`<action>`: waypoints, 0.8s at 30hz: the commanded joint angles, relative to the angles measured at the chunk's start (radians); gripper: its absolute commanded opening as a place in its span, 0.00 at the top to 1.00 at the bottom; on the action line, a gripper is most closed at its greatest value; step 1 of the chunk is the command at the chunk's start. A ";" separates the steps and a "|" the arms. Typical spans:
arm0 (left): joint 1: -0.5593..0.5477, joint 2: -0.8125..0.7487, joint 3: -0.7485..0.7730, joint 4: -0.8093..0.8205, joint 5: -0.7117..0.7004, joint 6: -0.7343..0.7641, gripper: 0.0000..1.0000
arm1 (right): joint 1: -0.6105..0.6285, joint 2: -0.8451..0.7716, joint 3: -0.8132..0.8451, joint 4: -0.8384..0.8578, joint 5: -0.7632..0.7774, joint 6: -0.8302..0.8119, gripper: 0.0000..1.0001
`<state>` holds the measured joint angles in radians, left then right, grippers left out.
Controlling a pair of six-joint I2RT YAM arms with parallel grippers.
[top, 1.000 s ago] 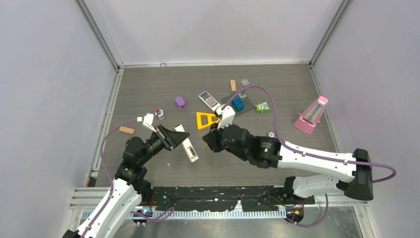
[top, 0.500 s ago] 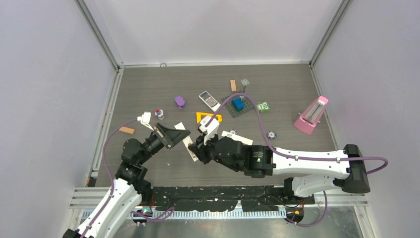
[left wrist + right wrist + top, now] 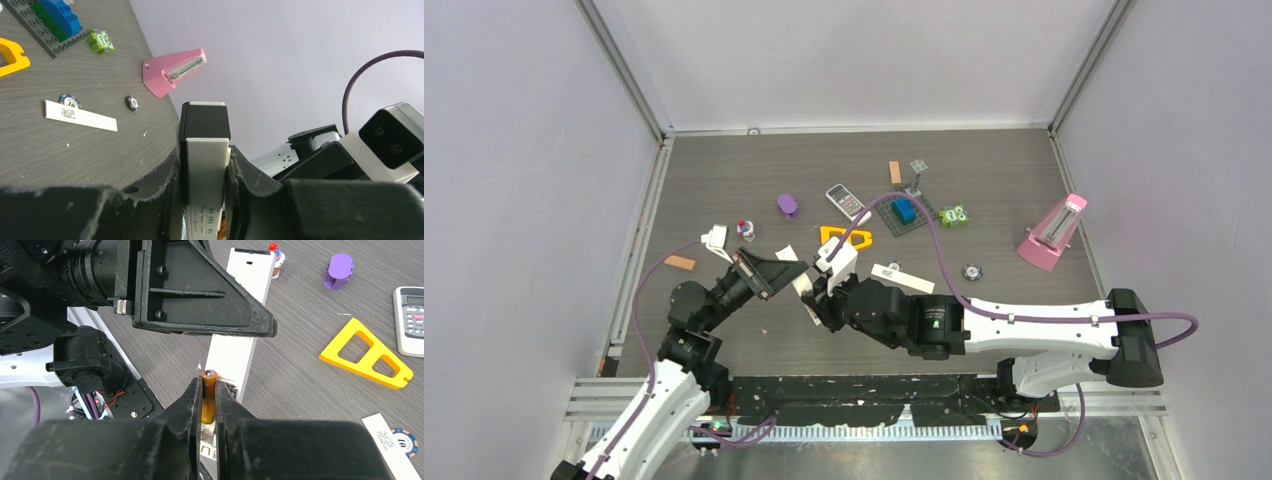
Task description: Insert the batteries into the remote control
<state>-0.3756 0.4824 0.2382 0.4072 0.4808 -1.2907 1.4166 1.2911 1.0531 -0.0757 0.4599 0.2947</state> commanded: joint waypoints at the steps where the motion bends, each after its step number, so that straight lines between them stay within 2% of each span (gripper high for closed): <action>1: 0.003 0.001 -0.001 0.107 0.014 -0.003 1.00 | 0.007 -0.004 0.032 0.029 0.024 -0.012 0.94; 14: 0.003 0.033 -0.001 0.155 0.010 -0.010 1.00 | 0.007 -0.007 0.039 -0.039 0.002 0.025 0.89; 24: 0.003 0.019 -0.006 0.146 0.006 0.019 1.00 | 0.000 -0.029 0.076 -0.070 0.004 0.086 0.74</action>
<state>-0.3756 0.5167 0.2249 0.4755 0.4831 -1.2930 1.4178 1.2915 1.0668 -0.1341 0.4576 0.3382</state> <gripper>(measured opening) 0.291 0.235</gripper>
